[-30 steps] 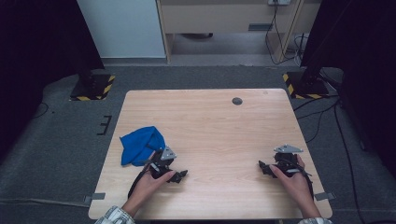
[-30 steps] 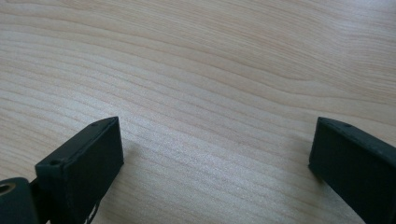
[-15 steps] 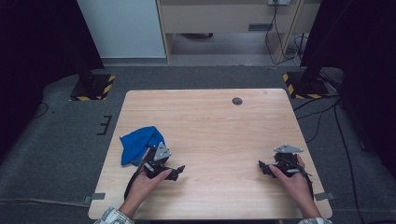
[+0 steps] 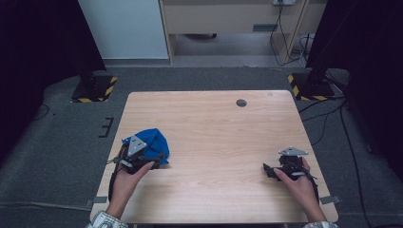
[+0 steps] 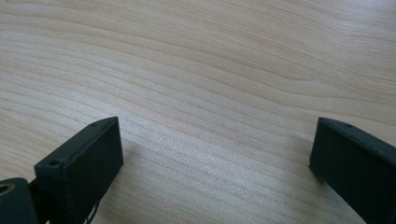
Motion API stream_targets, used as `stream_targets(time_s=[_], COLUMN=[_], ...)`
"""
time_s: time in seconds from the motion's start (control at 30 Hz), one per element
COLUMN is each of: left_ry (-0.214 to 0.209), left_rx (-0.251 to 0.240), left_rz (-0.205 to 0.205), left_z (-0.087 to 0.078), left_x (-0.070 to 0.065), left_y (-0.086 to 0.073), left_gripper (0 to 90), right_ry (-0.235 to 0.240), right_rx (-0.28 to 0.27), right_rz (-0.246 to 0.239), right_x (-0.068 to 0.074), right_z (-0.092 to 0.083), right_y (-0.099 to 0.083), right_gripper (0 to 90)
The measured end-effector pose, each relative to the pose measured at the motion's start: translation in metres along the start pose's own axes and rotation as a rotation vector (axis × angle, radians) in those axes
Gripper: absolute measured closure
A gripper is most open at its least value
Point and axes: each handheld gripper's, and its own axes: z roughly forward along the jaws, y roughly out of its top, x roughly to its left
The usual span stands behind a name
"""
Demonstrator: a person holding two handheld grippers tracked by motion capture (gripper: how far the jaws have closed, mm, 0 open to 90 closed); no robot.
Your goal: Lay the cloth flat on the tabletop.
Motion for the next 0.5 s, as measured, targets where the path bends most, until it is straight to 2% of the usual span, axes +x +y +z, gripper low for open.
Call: stream_targets(time_s=[0.1,0.13,0.2,0.3,0.33,0.4,0.5], left_ry=[0.041,0.041,0.097,0.147,0.159,0.169,0.173], left_rx=[0.017,0.017,0.039,0.069,0.072,0.08,0.122], left_rz=[-0.033,-0.033,-0.044,-0.086,-0.084,-0.085,-0.106], left_z=[0.001,0.001,0.004,0.009,0.01,0.011,0.02], left_x=[0.013,0.013,0.022,0.034,0.037,0.04,0.049], left_y=[-0.007,-0.007,-0.014,-0.025,-0.027,-0.03,-0.04], left_gripper=[9.7,10.8,11.7,12.7,12.7,12.3,10.6], right_ry=[0.0,0.0,0.001,0.001,0.001,0.001,0.001], right_rx=[0.0,0.0,0.0,0.0,0.0,0.0,0.001], right_rz=[0.0,0.0,-0.003,-0.003,-0.004,-0.002,-0.001], right_x=[0.0,0.0,0.0,0.0,0.0,0.0,0.0], right_z=[0.0,0.0,0.0,0.0,0.0,0.0,0.0], right_y=[0.0,0.0,0.0,0.0,0.0,0.0,0.0], right_gripper=[2.5,2.5,2.3,2.3,2.3,2.3,2.2])
